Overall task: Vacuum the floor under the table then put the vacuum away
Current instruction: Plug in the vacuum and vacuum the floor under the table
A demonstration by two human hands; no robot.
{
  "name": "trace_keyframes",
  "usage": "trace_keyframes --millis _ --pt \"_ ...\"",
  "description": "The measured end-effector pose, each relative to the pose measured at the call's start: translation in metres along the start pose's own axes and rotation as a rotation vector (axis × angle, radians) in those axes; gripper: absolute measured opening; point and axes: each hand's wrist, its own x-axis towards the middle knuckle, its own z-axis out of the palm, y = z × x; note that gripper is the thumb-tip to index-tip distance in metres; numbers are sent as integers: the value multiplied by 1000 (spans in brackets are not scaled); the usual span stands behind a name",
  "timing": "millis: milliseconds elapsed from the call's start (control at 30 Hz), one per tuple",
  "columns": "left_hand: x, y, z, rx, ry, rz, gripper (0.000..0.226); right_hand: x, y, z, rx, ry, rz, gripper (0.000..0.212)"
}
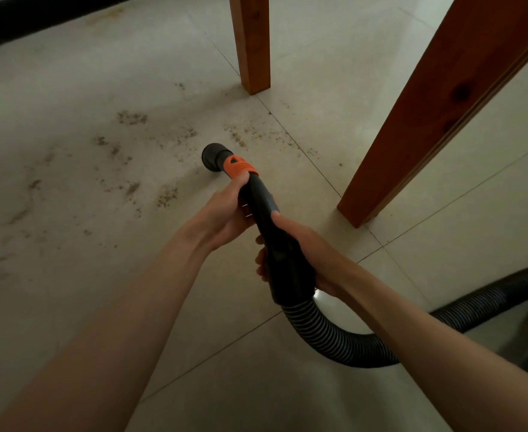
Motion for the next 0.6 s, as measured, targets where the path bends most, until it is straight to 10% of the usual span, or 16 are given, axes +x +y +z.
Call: trace_keyframes --millis 267,600 --pt "0 -1 11 -205 57 -50 57 -6 4 2 -133 73 -93 41" --pt "-4 -6 20 -179 86 -11 26 -14 17 12 -210 121 -136 41"
